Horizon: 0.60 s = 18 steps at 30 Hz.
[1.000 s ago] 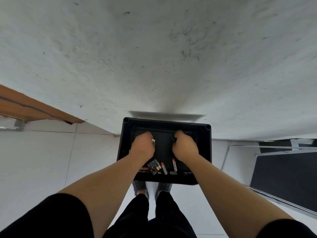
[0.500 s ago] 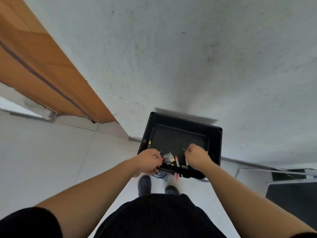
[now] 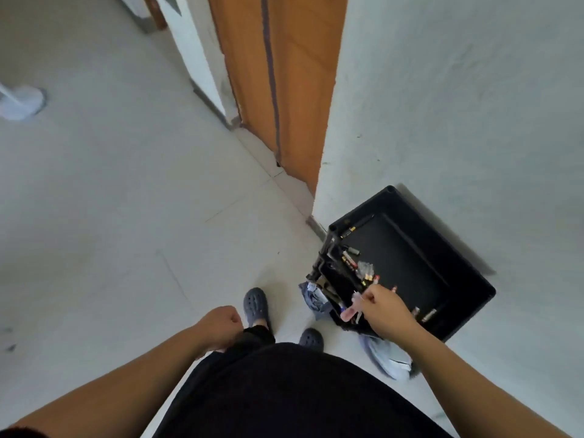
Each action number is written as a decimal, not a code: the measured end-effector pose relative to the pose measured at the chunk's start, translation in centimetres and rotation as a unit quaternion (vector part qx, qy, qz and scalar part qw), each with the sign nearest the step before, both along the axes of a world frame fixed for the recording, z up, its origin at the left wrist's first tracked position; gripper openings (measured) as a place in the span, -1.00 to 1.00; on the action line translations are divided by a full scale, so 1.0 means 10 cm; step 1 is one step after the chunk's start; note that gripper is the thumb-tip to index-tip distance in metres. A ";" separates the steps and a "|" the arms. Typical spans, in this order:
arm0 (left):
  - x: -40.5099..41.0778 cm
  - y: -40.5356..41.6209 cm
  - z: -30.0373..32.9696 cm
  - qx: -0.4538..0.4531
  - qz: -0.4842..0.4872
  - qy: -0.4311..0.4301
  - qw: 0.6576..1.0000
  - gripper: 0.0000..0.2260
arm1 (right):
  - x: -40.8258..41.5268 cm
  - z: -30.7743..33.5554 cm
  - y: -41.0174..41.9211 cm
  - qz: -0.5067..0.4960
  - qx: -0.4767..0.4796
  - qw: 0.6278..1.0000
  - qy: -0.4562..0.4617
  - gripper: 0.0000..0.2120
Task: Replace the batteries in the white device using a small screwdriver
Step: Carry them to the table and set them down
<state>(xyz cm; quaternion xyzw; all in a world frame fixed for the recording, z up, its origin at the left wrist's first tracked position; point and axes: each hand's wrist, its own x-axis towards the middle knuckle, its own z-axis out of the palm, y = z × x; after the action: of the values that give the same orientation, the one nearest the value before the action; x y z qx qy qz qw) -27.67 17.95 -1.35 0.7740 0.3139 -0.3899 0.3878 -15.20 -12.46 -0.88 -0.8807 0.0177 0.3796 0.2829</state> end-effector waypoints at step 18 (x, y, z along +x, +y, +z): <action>-3.27 1.51 -0.44 0.004 0.400 0.047 0.915 -0.89 | -0.81 -0.23 3.64 0.476 -0.046 0.875 -0.076 -0.89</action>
<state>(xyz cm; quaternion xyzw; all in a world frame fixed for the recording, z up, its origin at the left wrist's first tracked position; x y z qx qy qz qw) -60.40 33.02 -5.72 0.5662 0.6167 -0.2365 0.4931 -23.31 23.92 -3.20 -0.8208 -0.4076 0.3993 0.0272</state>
